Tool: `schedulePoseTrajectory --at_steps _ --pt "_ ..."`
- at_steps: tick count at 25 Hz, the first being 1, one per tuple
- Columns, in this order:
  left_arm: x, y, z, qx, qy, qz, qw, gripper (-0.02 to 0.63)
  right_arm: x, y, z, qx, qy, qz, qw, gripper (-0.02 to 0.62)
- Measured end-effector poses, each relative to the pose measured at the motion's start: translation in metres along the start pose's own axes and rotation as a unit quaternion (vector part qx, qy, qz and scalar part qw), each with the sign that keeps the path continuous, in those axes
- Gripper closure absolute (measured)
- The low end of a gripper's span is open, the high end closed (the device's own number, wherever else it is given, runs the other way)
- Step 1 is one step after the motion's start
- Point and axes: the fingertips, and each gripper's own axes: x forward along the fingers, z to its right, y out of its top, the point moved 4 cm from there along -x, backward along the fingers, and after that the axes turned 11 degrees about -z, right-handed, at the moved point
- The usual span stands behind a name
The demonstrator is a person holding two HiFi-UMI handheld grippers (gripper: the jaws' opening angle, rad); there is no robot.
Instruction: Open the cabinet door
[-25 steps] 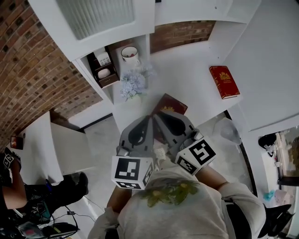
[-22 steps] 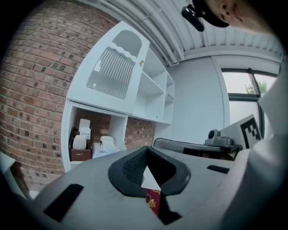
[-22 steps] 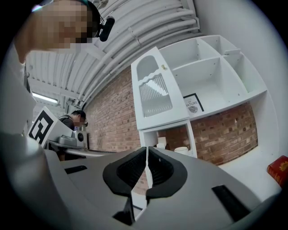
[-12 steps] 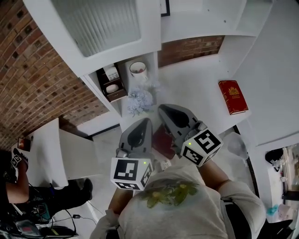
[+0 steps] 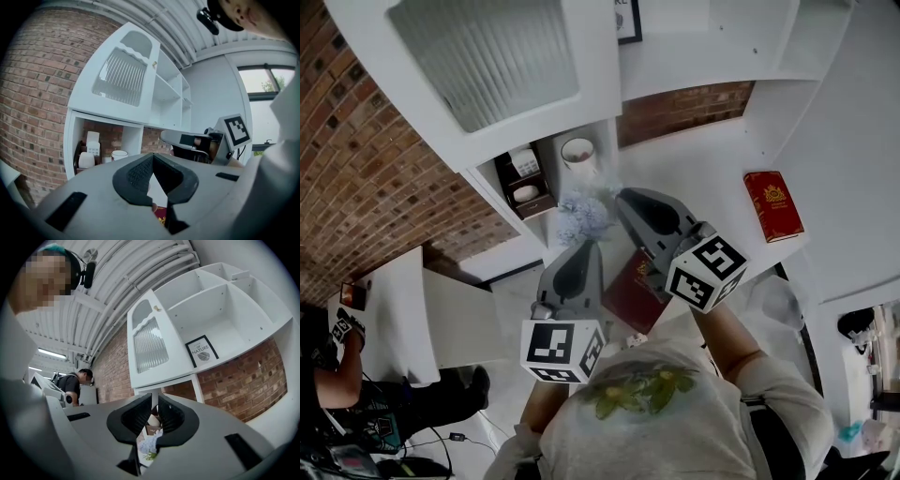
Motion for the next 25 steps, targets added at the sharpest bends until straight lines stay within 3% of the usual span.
schedulePoseTrajectory --at_steps 14,17,25 --pt "0.020 -0.001 -0.019 -0.013 0.033 0.008 0.9993 0.598 0.031 0.034 0.055 -0.027 -0.015 0.037 0.999 0.564" --pt "0.021 -0.002 -0.024 -0.016 0.044 0.007 0.9989 0.598 0.040 0.041 0.063 -0.038 -0.013 0.038 0.998 0.500" --pt "0.031 -0.007 -0.035 -0.018 0.057 -0.003 0.9982 0.598 0.062 0.049 0.087 -0.031 -0.015 0.045 0.998 0.489"
